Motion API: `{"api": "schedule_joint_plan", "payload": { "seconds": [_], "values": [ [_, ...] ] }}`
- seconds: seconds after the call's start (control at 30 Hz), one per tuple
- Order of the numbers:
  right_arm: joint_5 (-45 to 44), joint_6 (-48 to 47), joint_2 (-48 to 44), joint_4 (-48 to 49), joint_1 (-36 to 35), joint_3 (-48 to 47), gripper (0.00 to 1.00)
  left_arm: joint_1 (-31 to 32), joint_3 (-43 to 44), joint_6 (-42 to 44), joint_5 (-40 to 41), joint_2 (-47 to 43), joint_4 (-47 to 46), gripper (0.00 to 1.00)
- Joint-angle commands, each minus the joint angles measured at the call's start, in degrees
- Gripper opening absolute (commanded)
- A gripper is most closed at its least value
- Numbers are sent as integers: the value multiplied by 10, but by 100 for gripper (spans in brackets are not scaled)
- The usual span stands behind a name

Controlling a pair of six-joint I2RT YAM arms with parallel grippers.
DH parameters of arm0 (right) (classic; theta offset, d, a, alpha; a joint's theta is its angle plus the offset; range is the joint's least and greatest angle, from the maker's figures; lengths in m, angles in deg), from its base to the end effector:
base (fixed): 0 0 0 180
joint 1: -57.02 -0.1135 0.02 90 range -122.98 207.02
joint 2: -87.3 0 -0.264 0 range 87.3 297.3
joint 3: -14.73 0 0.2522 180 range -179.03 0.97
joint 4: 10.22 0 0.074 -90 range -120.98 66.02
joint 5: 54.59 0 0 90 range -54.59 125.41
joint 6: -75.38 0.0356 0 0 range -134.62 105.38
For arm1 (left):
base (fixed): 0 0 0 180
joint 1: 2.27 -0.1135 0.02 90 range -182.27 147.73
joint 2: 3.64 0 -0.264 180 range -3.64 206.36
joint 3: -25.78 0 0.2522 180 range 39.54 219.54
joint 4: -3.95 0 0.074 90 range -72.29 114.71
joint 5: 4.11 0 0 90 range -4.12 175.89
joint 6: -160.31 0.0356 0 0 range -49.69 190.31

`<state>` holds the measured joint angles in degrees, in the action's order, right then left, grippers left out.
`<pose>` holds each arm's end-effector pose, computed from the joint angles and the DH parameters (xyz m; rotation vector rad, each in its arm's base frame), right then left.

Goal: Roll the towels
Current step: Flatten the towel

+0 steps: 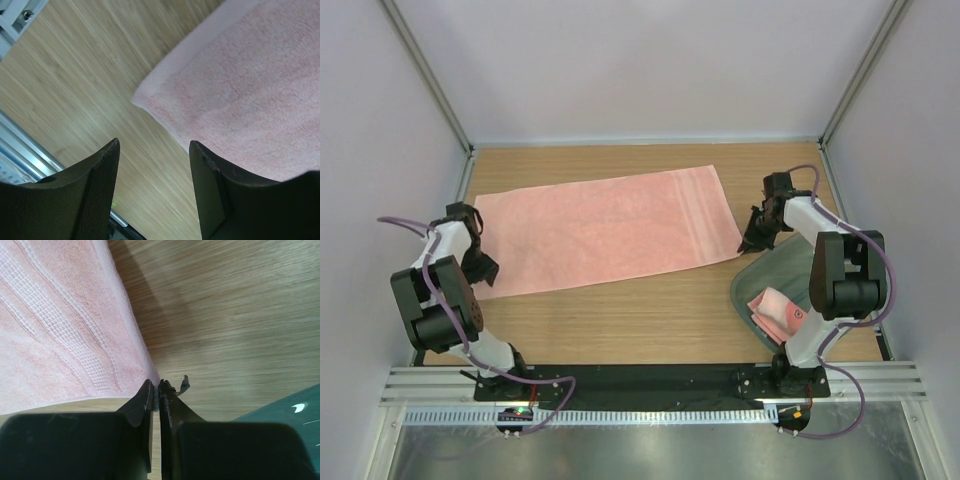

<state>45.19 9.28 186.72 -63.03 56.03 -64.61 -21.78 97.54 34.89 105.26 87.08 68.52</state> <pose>0.3320 0.0118 0.1831 0.5335 2.8185 0.3326 0.2543 0.1026 0.1886 -1.3842 2.6014 0.4750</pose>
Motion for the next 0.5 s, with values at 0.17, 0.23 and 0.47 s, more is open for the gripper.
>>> {"api": "schedule_joint_plan", "payload": {
  "seconds": [0.17, 0.23, 0.47],
  "values": [
    [35, 1, -13, 18, 3, 2, 1, -55, 8, 15, 18, 19, -8, 58],
    [41, 3, -11, 17, 2, -2, 1, -57, 14, 15, 18, 33, -11, 57],
    [46, 4, -12, 27, 2, 8, 1, -118, 19, 20, -41, 78, -30, 54]
  ]
}}
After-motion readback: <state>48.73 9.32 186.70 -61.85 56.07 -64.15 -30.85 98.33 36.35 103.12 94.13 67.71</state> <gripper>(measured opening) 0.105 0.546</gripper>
